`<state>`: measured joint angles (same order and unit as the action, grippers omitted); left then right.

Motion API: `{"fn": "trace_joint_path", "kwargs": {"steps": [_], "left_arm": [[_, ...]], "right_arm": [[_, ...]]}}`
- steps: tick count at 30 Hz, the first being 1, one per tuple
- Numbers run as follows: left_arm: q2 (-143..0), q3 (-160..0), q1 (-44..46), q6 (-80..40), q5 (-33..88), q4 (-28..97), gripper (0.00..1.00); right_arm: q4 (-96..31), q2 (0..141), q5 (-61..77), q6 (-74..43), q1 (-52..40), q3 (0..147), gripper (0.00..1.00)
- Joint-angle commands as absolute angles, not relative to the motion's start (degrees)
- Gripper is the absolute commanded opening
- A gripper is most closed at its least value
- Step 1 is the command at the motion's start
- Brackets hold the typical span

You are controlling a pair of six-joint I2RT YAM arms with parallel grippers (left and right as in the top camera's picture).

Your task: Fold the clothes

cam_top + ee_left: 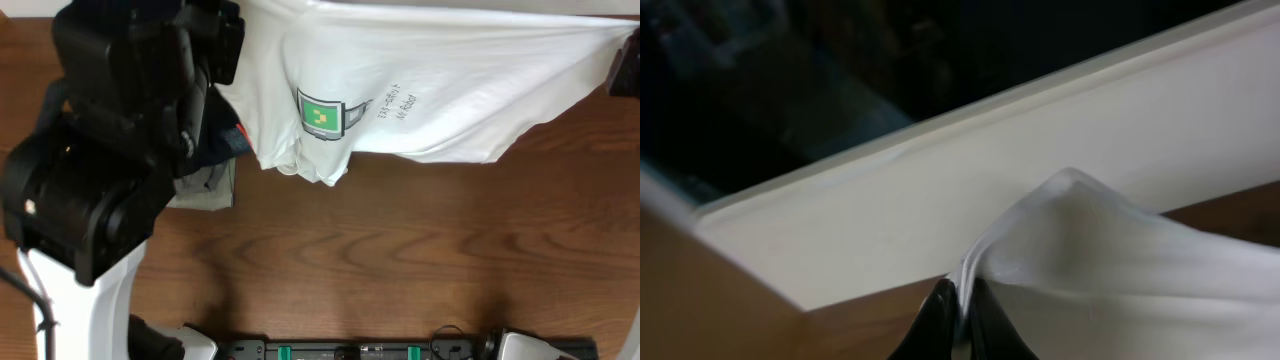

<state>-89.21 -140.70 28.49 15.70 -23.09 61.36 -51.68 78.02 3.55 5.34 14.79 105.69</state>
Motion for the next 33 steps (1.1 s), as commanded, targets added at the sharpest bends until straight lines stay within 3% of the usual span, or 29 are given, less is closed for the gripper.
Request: {"fn": "trace_joint_path", "kwargs": {"steps": [1,15,33], "left_arm": [[-84.79,-141.03,29.12,16.23,-18.39,60.71,0.06],[-74.67,-141.03,29.23,18.83,-10.48,64.29,0.06],[-90.35,-141.01,29.17,23.31,-13.08,67.96,0.06]], "right_arm": [[-51.81,72.66,2.33,0.86,15.70,106.28,0.01],[-56.38,58.78,-6.26,-5.34,15.70,106.28,0.01],[-54.52,71.55,-6.63,-2.52,15.68,106.28,0.01]]}}
